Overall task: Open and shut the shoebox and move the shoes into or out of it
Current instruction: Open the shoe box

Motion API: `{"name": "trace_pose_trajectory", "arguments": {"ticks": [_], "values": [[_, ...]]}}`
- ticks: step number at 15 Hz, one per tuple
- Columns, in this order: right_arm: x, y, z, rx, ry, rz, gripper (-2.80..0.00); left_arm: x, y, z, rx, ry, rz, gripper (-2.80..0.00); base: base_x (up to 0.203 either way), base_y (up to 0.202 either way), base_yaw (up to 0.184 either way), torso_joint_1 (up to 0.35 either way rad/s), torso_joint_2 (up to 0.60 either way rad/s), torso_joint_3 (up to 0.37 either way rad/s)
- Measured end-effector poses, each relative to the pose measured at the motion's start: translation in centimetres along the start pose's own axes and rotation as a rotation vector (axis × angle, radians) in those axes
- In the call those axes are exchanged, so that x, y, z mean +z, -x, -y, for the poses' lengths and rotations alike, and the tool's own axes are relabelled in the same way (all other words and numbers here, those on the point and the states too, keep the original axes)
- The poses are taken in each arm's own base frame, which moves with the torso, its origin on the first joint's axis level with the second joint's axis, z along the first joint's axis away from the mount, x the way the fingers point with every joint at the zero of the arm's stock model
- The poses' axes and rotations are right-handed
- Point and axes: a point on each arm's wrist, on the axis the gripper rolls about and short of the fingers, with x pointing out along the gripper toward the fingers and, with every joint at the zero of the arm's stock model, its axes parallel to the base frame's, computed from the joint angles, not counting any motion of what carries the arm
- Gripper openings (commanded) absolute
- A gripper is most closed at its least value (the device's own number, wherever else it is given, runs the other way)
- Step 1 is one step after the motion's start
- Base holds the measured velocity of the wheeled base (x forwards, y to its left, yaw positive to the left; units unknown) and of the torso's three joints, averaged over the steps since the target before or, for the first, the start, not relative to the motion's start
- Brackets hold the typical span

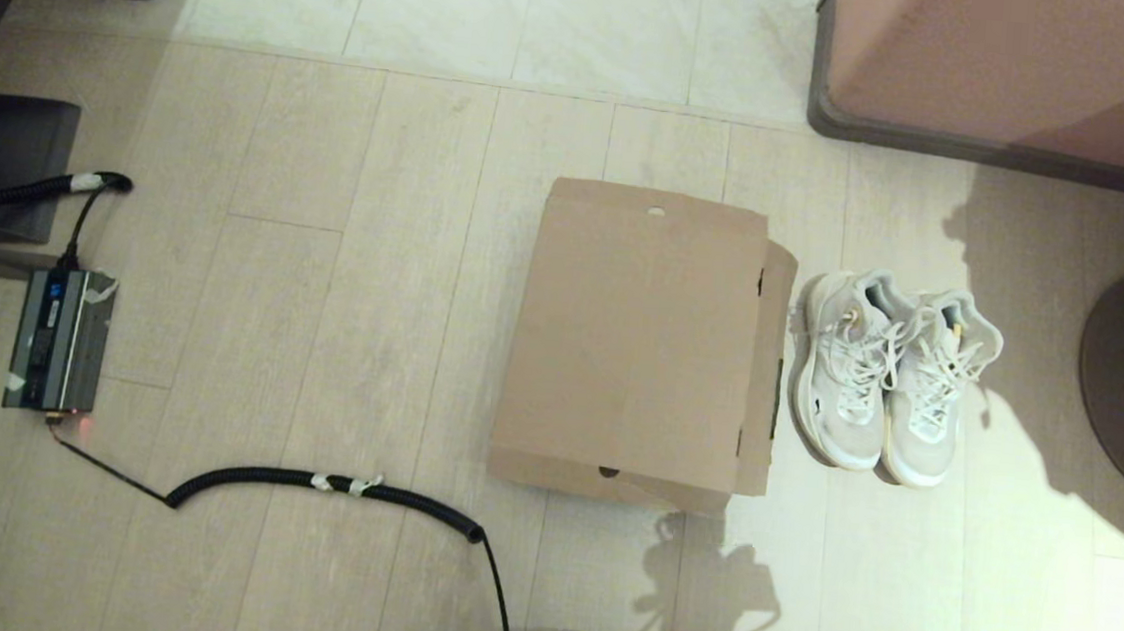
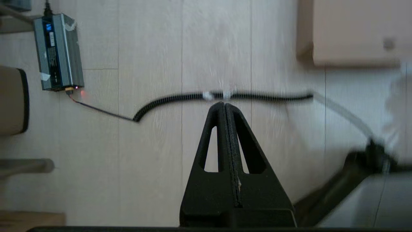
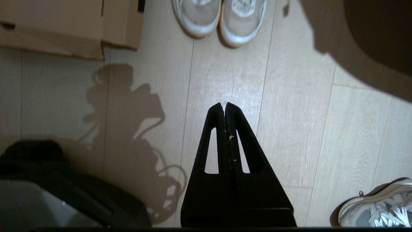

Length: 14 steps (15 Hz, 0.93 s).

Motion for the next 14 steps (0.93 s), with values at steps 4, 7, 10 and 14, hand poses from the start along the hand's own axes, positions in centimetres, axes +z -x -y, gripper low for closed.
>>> {"name": "trace_pose_trajectory", "arguments": {"ticks": [4,7,10,14], "values": [[-0.4,0.5,0.0,-0.091,0.02,-0.081,-2.8,-1.8,1.3,0.2,-0.039,-0.054,-0.027,-2.8,0.0,0.0,0.0,0.0,0.0,0.0],[-0.5,1.2,0.0,-0.06,0.001,-0.001,-2.8,-1.8,1.5,0.2,-0.03,-0.032,-0.001,-2.8,0.0,0.0,0.0,0.0,0.0,0.0],[-0.8,2.1,-0.1,0.006,0.011,0.169,-2.8,-1.8,1.5,0.2,-0.026,-0.017,0.005,-2.8,0.0,0.0,0.0,0.0,0.0,0.0],[0.2,2.4,-0.1,0.093,-0.041,0.179,-2.8,-0.6,1.3,0.1,-0.072,0.032,-0.02,-2.8,0.0,0.0,0.0,0.0,0.0,0.0]]}}
